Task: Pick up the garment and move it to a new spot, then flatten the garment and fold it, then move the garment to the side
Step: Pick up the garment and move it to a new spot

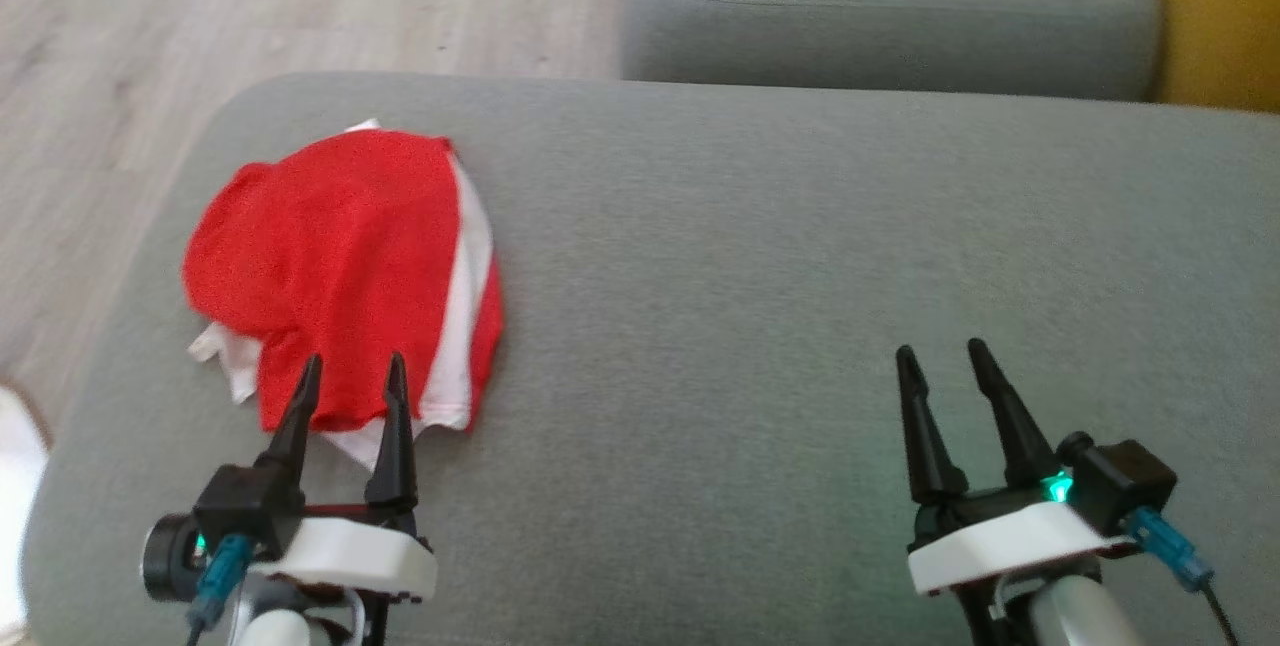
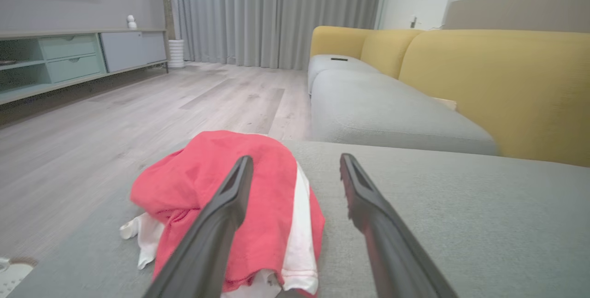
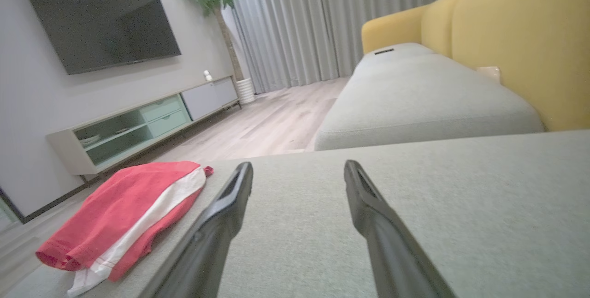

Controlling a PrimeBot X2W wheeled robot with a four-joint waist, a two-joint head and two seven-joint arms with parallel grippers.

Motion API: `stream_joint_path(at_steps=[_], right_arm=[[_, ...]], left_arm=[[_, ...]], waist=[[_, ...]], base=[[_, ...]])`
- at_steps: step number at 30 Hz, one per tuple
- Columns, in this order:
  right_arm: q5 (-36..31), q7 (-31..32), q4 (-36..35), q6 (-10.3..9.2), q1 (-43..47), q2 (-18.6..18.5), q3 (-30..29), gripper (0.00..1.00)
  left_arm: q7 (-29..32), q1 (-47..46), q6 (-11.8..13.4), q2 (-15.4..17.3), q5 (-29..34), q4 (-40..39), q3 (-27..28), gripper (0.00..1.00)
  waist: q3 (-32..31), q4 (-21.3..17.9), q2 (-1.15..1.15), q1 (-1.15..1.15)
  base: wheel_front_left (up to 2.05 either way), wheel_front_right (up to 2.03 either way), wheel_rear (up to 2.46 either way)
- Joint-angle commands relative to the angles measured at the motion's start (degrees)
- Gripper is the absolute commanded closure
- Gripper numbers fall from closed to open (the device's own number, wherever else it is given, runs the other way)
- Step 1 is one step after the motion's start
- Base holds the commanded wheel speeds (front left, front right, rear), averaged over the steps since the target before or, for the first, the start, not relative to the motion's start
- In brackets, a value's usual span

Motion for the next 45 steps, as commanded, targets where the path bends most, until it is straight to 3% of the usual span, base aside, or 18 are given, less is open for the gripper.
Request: stream_joint_path(at_steps=[1,15,23,30,34,38,41,43,45], right_arm=[[0.3,-0.6,-1.5,-0.04,-1.2,-0.5,1.8,0.0],[1.9,-0.6,-0.9,-0.04,-0.7,-0.5,4.6,0.0],[2.0,-0.6,-0.8,-0.04,-0.9,-0.5,5.7,0.0],[0.5,-0.6,-1.4,-0.04,-3.2,-0.5,4.9,0.0],[-0.7,-0.6,-1.8,-0.04,-5.3,-0.5,4.0,0.0],[-1.4,-0.6,-2.0,-0.04,-7.5,-0.5,3.6,0.0],[-1.5,-0.6,-2.2,-0.04,-8.4,-0.5,3.4,0.0],[-1.6,-0.6,-2.5,-0.04,-9.7,-0.5,3.6,0.0],[-1.5,-0.6,-2.6,-0.04,-10.1,-0.5,3.7,0.0]], left_arm=[[-0.5,-1.6,0.1,-0.1,0.7,-1.9,2.4,0.0],[-0.5,-1.2,-1.6,-0.1,2.2,-2.0,6.2,0.0],[-0.5,-1.8,-2.6,-0.1,3.3,-2.0,7.9,0.0],[-0.5,-9.9,-6.0,2.9,5.8,0.8,6.7,0.0],[-0.4,-19.8,-8.2,6.6,7.4,7.1,3.2,0.0],[3.8,-32.0,-9.3,10.4,7.7,14.8,-2.6,0.0],[6.8,-37.8,-9.4,11.7,5.9,18.4,-7.1,0.0],[12.1,-45.9,-9.5,14.9,1.9,23.8,-14.8,0.0],[13.8,-48.3,-9.5,15.9,0.4,25.5,-17.0,0.0]], waist=[[-0.4,1.9,0.0,0.0],[-1.4,11.2,0.0,0.0],[-0.6,11.0,0.0,0.0],[5.3,8.1,0.0,0.0],[9.7,5.9,0.0,0.0],[13.9,3.2,0.0,0.0],[15.4,2.1,0.0,0.0],[18.1,-0.1,0.0,0.0],[19.0,-0.8,0.0,0.0]], base=[[0.0,0.0,0.0],[0.0,0.0,0.0],[0.0,0.0,0.0],[0.0,0.0,0.0],[0.0,0.0,0.0],[0.0,0.0,0.0],[0.0,0.0,0.0],[0.0,0.0,0.0],[0.0,0.0,0.0]])
